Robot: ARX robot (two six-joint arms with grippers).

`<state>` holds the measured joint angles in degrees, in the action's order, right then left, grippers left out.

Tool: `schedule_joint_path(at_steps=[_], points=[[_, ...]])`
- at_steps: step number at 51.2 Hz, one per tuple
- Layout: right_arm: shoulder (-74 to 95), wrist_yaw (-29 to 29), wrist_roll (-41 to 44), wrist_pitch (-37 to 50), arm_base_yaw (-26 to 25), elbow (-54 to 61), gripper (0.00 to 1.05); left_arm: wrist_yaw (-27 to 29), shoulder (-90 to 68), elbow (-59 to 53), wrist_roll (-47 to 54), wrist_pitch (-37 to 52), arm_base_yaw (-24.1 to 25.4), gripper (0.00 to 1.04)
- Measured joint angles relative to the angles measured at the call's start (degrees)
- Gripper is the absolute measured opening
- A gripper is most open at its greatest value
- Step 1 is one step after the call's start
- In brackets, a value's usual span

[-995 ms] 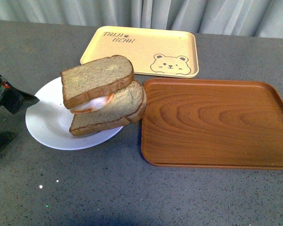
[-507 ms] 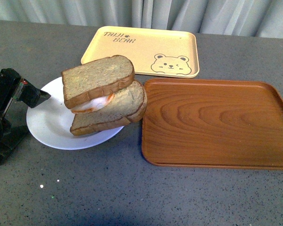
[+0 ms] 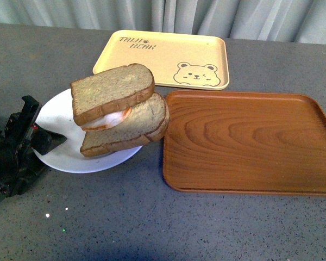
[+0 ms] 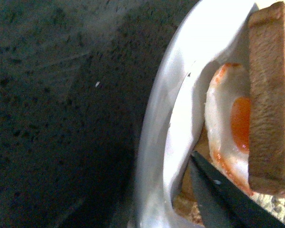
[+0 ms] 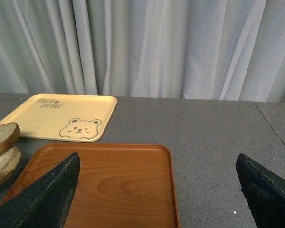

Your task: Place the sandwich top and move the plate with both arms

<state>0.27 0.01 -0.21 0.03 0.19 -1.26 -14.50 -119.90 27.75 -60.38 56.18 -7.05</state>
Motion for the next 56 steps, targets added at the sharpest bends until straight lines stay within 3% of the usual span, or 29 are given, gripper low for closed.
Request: schedule_joint_path(at_steps=[6,11,39,56], points=[[0.0,0.0,0.0,0.0,0.0,0.0,0.96,-0.8,-0.2,-1.0,-0.9,0.9,-0.2,0.12],[0.0,0.0,0.0,0.0,0.0,0.0,0.96,-2.1,0.1,-1.3,-2.7,2.3,0.0,0.03],[0.0,0.0,0.0,0.0,0.0,0.0,0.96,-4.6,7.9,-5.8,-7.2,5.5,2.3,0.02],[0.0,0.0,0.0,0.0,0.0,0.0,0.96,-4.9,11.7,5.3,-6.1,-8.1,-1.5,0.02]])
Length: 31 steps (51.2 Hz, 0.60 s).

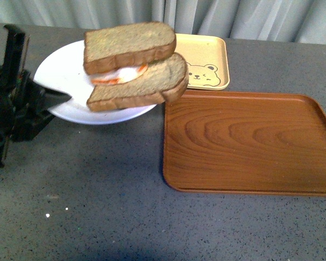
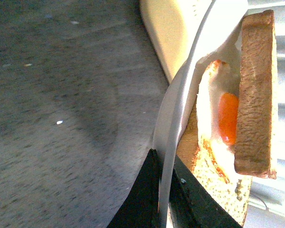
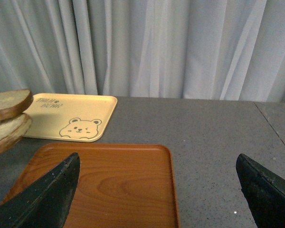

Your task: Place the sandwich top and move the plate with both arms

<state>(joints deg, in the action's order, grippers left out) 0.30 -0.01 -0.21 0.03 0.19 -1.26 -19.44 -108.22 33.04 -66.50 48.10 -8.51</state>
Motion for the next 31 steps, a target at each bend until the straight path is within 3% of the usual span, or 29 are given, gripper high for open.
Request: schedule_joint_path(at_steps=[18,31], points=[[0.0,0.0,0.0,0.0,0.0,0.0,0.96,2.1,-12.0,23.2,0.5,-10.8,-6.3,0.02],[0.0,0.0,0.0,0.0,0.0,0.0,0.96,2.9,-20.3,35.5,0.0,-16.0,-8.0,0.02]])
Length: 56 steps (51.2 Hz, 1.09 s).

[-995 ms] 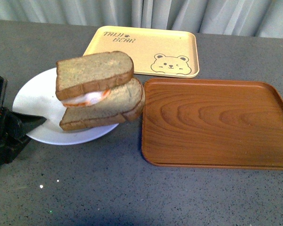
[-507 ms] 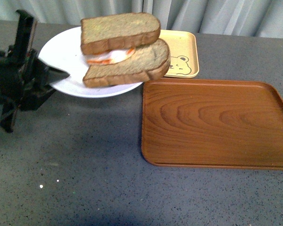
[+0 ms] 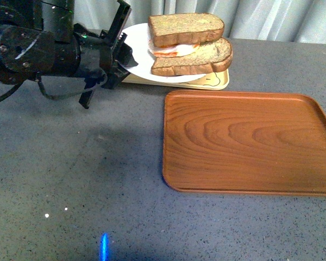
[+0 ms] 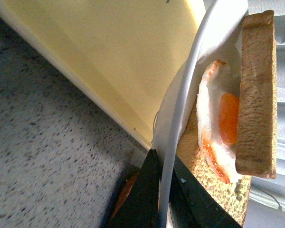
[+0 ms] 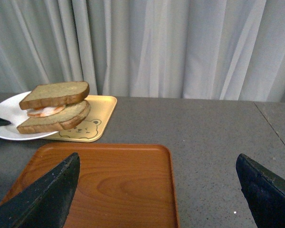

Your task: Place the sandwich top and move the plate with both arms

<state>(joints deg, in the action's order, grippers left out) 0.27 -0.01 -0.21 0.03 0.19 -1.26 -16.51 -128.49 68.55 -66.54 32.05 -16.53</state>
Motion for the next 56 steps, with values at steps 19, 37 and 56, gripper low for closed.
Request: schedule_joint_path(at_steps=[19,37,56], points=[[0.0,0.0,0.0,0.0,0.0,0.0,0.96,0.5,-8.5,12.9,1.0,-7.9,-0.9,0.02],[0.0,0.0,0.0,0.0,0.0,0.0,0.96,0.8,-10.6,17.8,1.6,-11.3,-1.4,0.2],[0.0,0.0,0.0,0.0,0.0,0.0,0.96,-4.0,-1.9,2.2,4.7,-0.5,4.2,0.82]])
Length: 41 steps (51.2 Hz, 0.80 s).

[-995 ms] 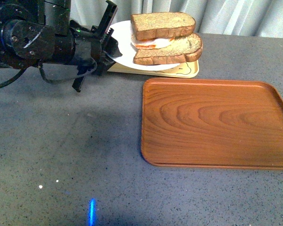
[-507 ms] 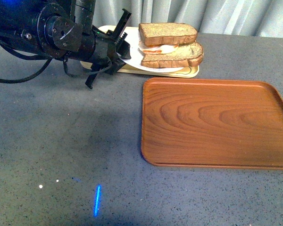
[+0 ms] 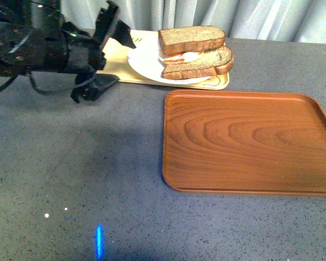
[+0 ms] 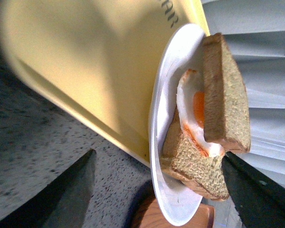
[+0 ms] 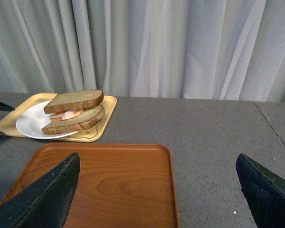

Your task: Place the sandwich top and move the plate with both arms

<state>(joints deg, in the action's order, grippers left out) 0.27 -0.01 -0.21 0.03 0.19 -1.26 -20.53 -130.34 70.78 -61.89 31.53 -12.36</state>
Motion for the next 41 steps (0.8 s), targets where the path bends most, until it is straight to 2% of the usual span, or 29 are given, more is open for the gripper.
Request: schedule_joint_path(at_steps=[4,11,12,13,15,16,18,23,30,36,38,41], points=[[0.0,0.0,0.0,0.0,0.0,0.0,0.96,-1.9,4.2,-6.4,2.6,3.6,2.4,0.97],[0.0,0.0,0.0,0.0,0.0,0.0,0.96,-6.3,12.2,-19.0,8.9,13.6,6.7,0.96],[0.0,0.0,0.0,0.0,0.0,0.0,0.96,-2.6,12.5,-20.9,12.7,17.2,6.8,0.93],[0.0,0.1,0.0,0.0,0.0,0.0,0.96,4.5,13.3,-24.1,18.3,24.4,7.1,0.87],[0.0,0.0,0.0,0.0,0.0,0.0,0.96,13.8,15.2,-30.0,27.7,34.9,8.3,0.78],[0.0,0.0,0.0,0.0,0.0,0.0,0.96,17.2,17.1,-33.8,33.9,39.6,9.5,0.73],[0.0,0.0,0.0,0.0,0.0,0.0,0.96,19.6,20.3,-38.5,42.4,44.3,11.0,0.66],[0.0,0.1,0.0,0.0,0.0,0.0,0.96,21.4,26.2,-45.0,50.9,48.4,12.8,0.5],[-0.1,0.0,0.0,0.0,0.0,0.0,0.96,21.4,26.9,-45.8,51.7,48.5,12.8,0.32],[0.0,0.0,0.0,0.0,0.0,0.0,0.96,21.4,27.4,-46.8,52.1,48.5,12.8,0.12],[0.0,0.0,0.0,0.0,0.0,0.0,0.96,20.7,30.4,-50.1,54.3,47.9,12.7,0.05],[0.0,0.1,0.0,0.0,0.0,0.0,0.96,20.6,36.6,-56.4,56.7,46.6,12.6,0.02]])
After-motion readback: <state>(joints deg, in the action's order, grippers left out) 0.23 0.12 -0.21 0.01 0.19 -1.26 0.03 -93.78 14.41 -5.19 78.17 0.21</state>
